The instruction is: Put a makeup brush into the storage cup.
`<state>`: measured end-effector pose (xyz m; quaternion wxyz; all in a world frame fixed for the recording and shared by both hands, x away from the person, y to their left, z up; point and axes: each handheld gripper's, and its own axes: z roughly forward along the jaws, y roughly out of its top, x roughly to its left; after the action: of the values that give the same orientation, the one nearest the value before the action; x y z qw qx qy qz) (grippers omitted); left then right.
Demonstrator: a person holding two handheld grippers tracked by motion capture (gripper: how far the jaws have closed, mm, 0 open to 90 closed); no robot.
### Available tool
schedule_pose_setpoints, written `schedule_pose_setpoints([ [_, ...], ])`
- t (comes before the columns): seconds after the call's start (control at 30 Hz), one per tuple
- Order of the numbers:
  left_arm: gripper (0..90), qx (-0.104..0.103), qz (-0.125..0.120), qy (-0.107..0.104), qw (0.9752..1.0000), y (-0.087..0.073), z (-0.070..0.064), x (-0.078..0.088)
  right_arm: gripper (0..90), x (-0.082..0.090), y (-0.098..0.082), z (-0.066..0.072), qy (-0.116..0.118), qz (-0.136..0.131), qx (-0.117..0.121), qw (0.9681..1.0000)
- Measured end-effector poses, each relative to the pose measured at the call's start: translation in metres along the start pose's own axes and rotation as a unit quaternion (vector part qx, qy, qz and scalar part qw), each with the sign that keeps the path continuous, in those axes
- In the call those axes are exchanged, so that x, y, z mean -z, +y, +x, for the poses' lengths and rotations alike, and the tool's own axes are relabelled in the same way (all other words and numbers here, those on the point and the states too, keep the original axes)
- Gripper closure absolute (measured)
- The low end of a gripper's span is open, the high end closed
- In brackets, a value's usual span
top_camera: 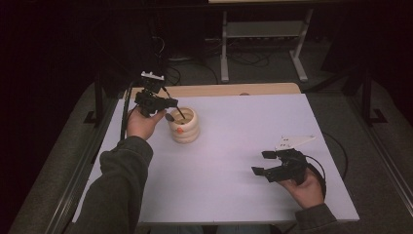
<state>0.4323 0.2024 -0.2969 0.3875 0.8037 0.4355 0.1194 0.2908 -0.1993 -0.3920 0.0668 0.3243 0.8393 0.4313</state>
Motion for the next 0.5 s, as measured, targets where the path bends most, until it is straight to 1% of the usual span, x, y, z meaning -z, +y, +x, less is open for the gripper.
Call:
schedule_pose_setpoints([
  [0.1, 84.8, 0.006, 0.001, 0.0, 1.0, -0.003, 0.0, -0.003, 26.9, 0.0, 0.0, 0.0, 0.001, 0.0, 0.0, 1.0],
  [0.17, 84.7, 0.004, 0.003, 0.0, 1.0, -0.005, 0.001, -0.004, 26.9, -0.001, 0.0, 0.0, 0.001, -0.001, 0.0, 1.0],
  [0.2, 84.7, 0.007, 0.004, 0.002, 1.0, -0.006, 0.0, -0.005, 27.0, -0.001, 0.0, 0.0, 0.001, -0.001, 0.0, 1.0],
  [0.23, 84.7, 0.003, 0.006, 0.002, 1.0, -0.006, 0.0, -0.005, 27.0, -0.001, 0.0, 0.0, 0.001, -0.002, 0.003, 1.0],
  [0.3, 84.6, 0.002, 0.004, 0.011, 0.9999, -0.007, -0.002, -0.007, 27.0, -0.001, 0.0, 0.0, 0.002, -0.001, 0.002, 1.0],
  [0.33, 84.6, 0.005, 0.002, 0.012, 0.9999, -0.008, -0.003, -0.008, 26.9, -0.001, 0.0, 0.0, 0.001, -0.001, 0.003, 1.0],
  [0.37, 84.6, 0.006, 0.003, 0.012, 0.9999, -0.009, -0.004, -0.01, 27.0, -0.001, 0.0, 0.001, 0.002, 0.001, 0.002, 1.0],
  [0.43, 84.6, 0.002, 0.009, 0.016, 0.9998, -0.009, -0.005, -0.013, 27.0, -0.002, 0.0, 0.001, 0.002, 0.001, 0.003, 1.0],
  [0.5, 84.6, 0.003, 0.01, 0.016, 0.9998, -0.01, -0.005, -0.016, 27.0, -0.002, 0.0, 0.001, 0.003, 0.002, 0.001, 1.0],
])
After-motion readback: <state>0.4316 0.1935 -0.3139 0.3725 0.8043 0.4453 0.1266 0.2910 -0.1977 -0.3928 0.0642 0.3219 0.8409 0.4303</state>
